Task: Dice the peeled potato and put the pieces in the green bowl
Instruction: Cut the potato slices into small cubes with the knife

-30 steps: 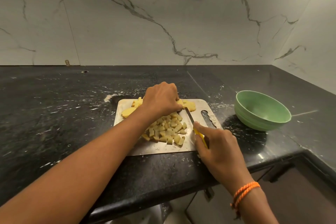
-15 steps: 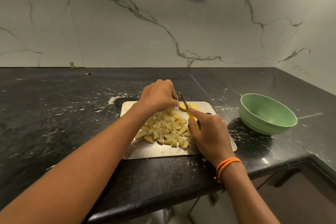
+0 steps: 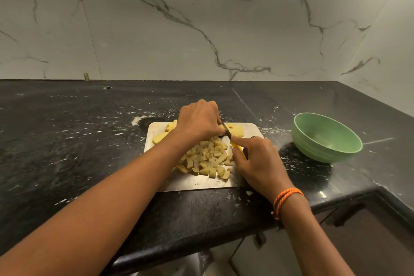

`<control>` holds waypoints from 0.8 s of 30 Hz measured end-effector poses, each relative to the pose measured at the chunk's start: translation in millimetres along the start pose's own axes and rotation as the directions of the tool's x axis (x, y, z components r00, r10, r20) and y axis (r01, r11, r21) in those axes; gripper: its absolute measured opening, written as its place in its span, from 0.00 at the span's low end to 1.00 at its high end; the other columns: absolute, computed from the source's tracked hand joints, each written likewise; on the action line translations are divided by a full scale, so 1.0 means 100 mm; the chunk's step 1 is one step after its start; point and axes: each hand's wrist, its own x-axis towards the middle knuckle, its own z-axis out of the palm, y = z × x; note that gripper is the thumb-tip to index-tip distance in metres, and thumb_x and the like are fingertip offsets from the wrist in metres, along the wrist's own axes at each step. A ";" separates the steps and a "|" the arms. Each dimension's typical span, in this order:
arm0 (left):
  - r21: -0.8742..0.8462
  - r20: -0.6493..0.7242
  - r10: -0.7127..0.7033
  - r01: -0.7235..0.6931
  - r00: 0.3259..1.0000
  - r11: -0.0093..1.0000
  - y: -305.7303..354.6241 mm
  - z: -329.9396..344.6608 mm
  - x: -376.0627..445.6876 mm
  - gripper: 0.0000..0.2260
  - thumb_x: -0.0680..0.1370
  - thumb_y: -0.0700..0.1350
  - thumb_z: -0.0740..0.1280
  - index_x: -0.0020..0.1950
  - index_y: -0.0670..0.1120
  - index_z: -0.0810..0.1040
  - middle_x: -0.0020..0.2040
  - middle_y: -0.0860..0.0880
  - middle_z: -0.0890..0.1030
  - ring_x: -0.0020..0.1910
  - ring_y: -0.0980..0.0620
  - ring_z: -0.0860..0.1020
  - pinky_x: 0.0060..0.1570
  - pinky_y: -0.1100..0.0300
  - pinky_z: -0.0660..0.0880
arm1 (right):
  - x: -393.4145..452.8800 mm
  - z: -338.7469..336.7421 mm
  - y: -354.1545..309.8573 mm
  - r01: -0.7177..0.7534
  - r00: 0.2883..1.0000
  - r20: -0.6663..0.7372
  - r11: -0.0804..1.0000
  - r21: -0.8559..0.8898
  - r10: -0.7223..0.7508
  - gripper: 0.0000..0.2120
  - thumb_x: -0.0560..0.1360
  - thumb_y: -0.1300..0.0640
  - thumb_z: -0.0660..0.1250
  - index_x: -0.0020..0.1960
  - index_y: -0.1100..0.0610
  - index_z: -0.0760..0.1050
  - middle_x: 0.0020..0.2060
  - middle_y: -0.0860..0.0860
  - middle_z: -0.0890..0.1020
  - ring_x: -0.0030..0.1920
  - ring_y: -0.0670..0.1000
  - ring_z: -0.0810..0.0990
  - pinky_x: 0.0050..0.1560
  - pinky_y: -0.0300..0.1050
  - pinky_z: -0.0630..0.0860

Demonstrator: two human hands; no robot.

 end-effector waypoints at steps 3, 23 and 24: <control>-0.010 0.016 0.011 -0.011 1.000 1.000 0.00 -0.02 0.00 0.17 0.75 0.62 0.77 0.57 0.54 0.89 0.45 0.54 0.87 0.40 0.52 0.81 0.44 0.52 0.83 | -0.19 -0.12 0.02 0.025 1.000 0.002 1.000 0.008 -0.025 0.14 0.78 0.54 0.68 0.63 0.53 0.81 0.29 0.47 0.77 0.32 0.48 0.71 0.36 0.48 0.72; -0.128 0.113 0.177 -0.162 0.978 0.978 -0.19 0.00 0.05 0.18 0.85 0.39 0.62 0.69 0.55 0.83 0.69 0.53 0.81 0.61 0.46 0.80 0.60 0.47 0.79 | -0.01 -0.20 0.41 0.092 0.994 0.063 0.993 -0.068 -0.088 0.18 0.81 0.46 0.66 0.70 0.41 0.76 0.27 0.37 0.66 0.33 0.44 0.67 0.38 0.43 0.64; -0.136 0.117 0.177 -0.160 0.977 0.978 -0.20 -0.02 0.05 0.18 0.84 0.38 0.63 0.67 0.55 0.85 0.68 0.54 0.82 0.61 0.46 0.80 0.60 0.48 0.79 | -0.04 -0.21 0.38 0.105 0.992 0.078 0.993 -0.047 -0.101 0.18 0.81 0.46 0.66 0.70 0.41 0.76 0.26 0.37 0.66 0.31 0.43 0.67 0.36 0.42 0.65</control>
